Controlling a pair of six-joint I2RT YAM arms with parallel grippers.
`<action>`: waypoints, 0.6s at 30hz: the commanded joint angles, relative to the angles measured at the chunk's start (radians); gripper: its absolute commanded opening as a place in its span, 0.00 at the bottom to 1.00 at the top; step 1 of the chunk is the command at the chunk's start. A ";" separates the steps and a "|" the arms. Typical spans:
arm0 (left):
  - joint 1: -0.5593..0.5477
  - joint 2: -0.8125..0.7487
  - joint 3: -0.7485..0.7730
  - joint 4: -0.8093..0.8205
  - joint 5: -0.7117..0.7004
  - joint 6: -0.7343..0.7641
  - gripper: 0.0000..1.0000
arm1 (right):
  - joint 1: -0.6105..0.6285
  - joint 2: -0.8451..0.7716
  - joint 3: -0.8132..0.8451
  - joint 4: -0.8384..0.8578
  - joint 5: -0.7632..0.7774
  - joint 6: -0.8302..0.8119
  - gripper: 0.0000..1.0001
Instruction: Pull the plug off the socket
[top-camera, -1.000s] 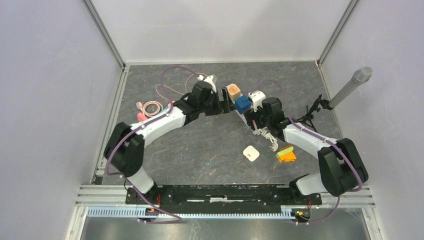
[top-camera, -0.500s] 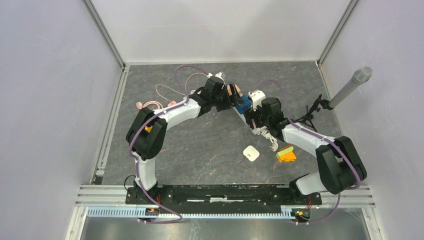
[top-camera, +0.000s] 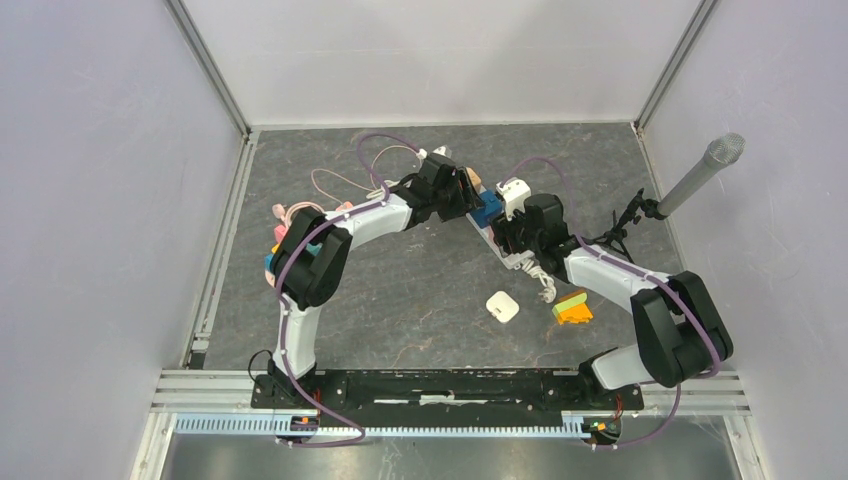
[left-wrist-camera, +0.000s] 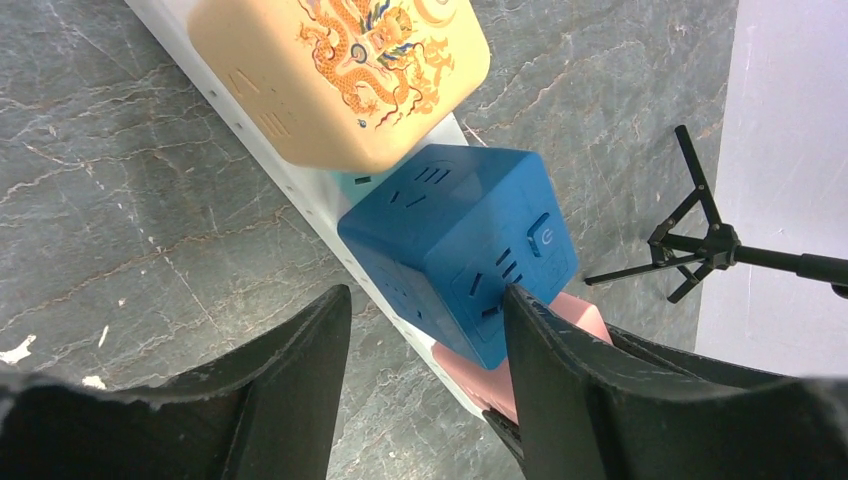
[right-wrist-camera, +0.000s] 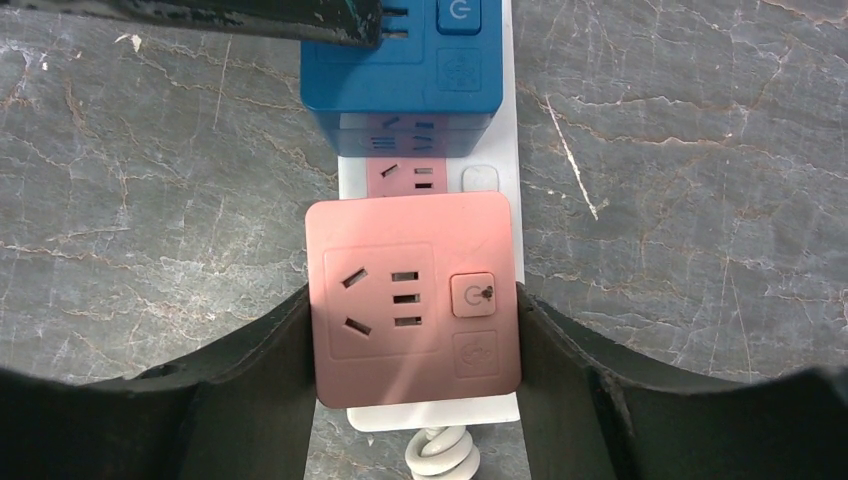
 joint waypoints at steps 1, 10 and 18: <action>-0.005 0.020 -0.015 -0.004 -0.021 0.002 0.63 | 0.003 0.001 0.015 0.057 -0.029 -0.026 0.65; -0.005 0.032 -0.070 -0.039 -0.044 0.037 0.59 | 0.003 0.033 0.037 0.050 -0.037 0.000 0.45; -0.005 0.061 -0.095 -0.066 -0.055 0.053 0.58 | 0.000 0.020 0.041 0.072 -0.096 0.023 0.00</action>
